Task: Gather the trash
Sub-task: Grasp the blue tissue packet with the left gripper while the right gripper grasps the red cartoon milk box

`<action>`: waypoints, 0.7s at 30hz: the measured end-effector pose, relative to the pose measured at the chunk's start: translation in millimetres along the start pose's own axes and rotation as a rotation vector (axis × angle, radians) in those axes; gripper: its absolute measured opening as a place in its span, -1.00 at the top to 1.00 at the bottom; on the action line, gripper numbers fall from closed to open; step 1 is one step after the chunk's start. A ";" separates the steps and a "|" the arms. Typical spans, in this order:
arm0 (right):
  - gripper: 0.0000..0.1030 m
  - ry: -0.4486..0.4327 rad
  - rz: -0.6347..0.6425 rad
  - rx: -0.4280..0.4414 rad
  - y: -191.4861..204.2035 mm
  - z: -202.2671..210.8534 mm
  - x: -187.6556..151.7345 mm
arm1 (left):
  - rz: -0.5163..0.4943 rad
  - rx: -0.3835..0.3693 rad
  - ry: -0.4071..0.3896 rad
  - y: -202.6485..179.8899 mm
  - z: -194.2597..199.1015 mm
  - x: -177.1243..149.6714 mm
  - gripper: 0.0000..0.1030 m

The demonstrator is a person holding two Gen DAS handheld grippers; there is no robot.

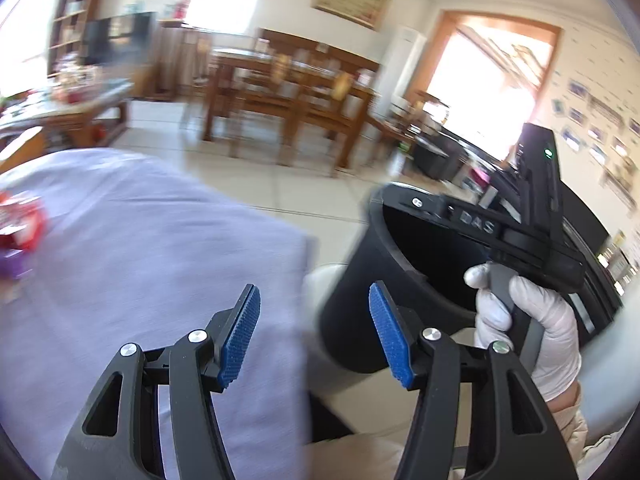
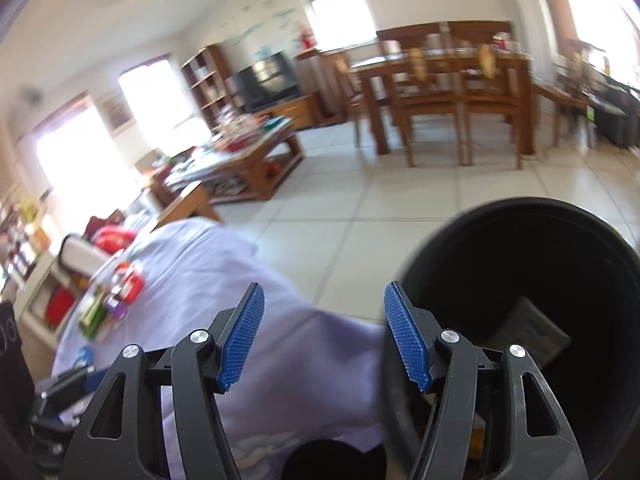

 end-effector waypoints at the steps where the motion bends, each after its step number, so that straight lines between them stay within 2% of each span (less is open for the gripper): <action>1: -0.22 0.004 0.036 0.026 17.9 -1.8 0.6 | 0.027 0.027 -0.016 10.1 12.6 -2.1 -0.17; 6: -0.22 0.022 0.220 0.159 113.7 -7.9 -1.4 | 0.160 0.206 -0.099 62.9 79.2 -15.4 -0.18; 12: -0.22 0.038 0.381 0.244 213.3 -6.6 -15.8 | 0.296 0.387 -0.153 104.7 133.8 -30.3 -0.18; 16: -0.22 0.052 0.449 0.284 264.2 -3.4 -32.0 | 0.384 0.446 -0.163 135.1 157.8 -42.7 -0.18; 19: -0.22 0.059 0.493 0.304 289.5 -5.6 -38.8 | 0.422 0.479 -0.137 154.0 166.5 -49.5 -0.18; 21: -0.22 0.061 0.526 0.307 309.1 -8.8 -41.3 | 0.442 0.476 -0.112 162.6 167.5 -54.0 -0.18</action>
Point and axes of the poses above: each gripper's, at about its wrist camera, not at the fingertips, and z roughly against the way its jaws point, y to its left, x to its top, the point moved 2 cm from there along -z, roughly the way its jaws point, and after that the axes turned 15 degrees about -x, right-handed, at the moved point
